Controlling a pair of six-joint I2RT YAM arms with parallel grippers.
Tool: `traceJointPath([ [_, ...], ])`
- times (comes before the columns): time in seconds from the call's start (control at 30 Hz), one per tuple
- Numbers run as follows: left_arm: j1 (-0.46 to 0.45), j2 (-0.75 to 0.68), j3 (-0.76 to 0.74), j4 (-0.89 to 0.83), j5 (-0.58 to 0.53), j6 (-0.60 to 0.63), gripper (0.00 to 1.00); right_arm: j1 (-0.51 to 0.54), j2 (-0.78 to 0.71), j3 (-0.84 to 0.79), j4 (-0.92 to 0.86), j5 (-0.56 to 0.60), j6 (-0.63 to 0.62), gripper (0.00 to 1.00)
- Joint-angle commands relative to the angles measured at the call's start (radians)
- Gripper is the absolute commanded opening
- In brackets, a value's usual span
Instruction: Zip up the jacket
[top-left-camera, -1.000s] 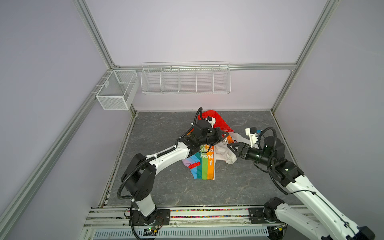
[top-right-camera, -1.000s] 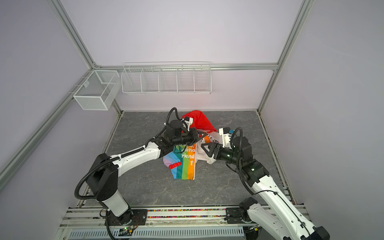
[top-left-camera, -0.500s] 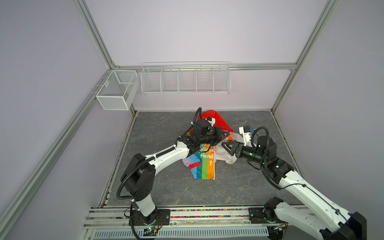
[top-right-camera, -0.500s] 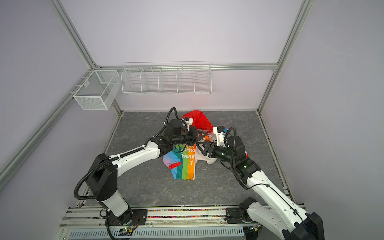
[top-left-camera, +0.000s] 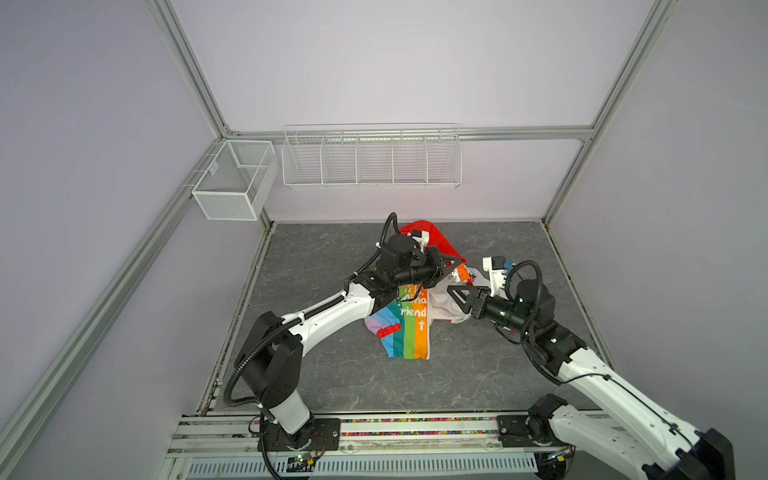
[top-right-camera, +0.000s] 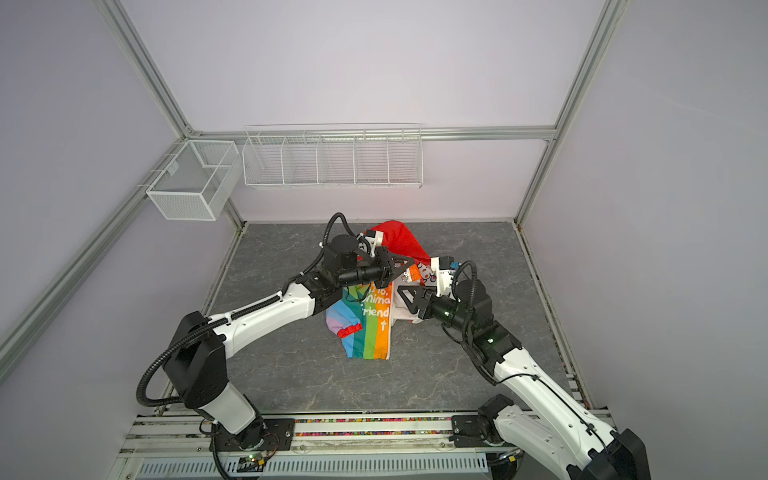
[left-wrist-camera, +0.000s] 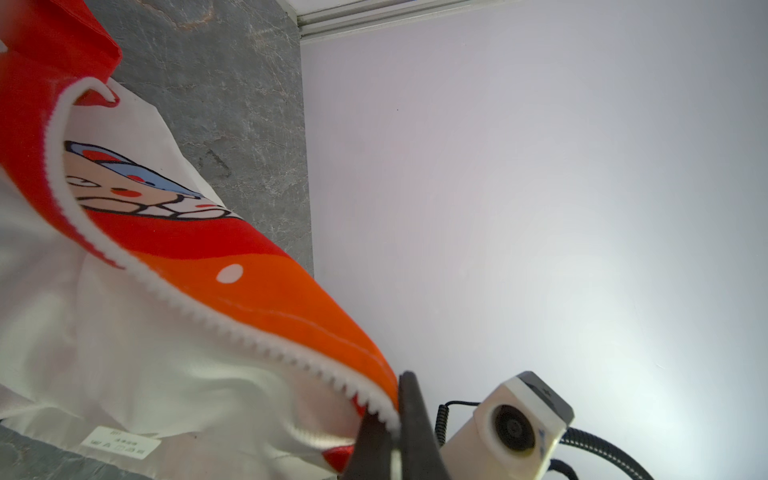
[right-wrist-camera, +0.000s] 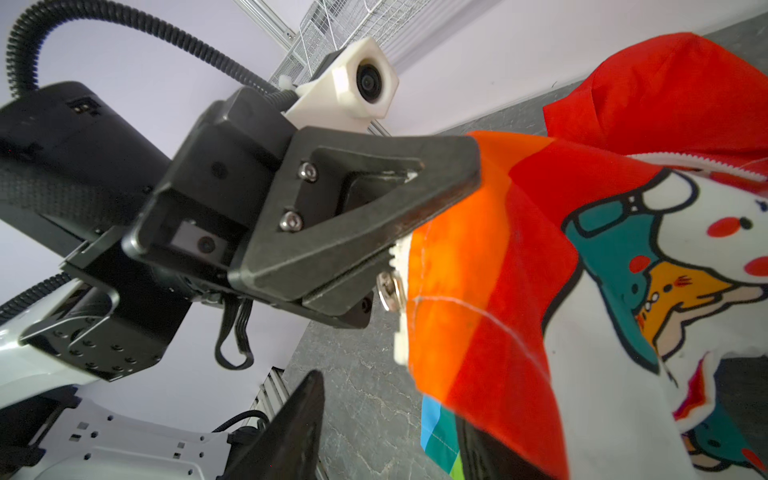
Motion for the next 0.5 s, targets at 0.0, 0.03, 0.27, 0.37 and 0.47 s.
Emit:
traceJointPath([
  [0.0,0.006,-0.034,-0.020,0.091,0.021,-0.061,0.00,0.007,-0.012,-0.020,0.070,0.028,-0.031,0.47],
  [0.03,0.006,-0.034,-0.024,0.105,0.023,-0.072,0.00,0.006,-0.009,-0.022,0.078,0.031,-0.032,0.46],
  [0.27,0.006,-0.048,-0.046,0.154,0.026,-0.110,0.00,0.006,0.004,-0.011,0.106,0.057,-0.041,0.38],
  [0.37,0.006,-0.051,-0.051,0.170,0.028,-0.122,0.00,0.006,0.014,-0.008,0.119,0.059,-0.036,0.35],
  [0.47,0.005,-0.053,-0.055,0.179,0.028,-0.130,0.00,0.006,0.029,-0.002,0.131,0.054,-0.030,0.32],
])
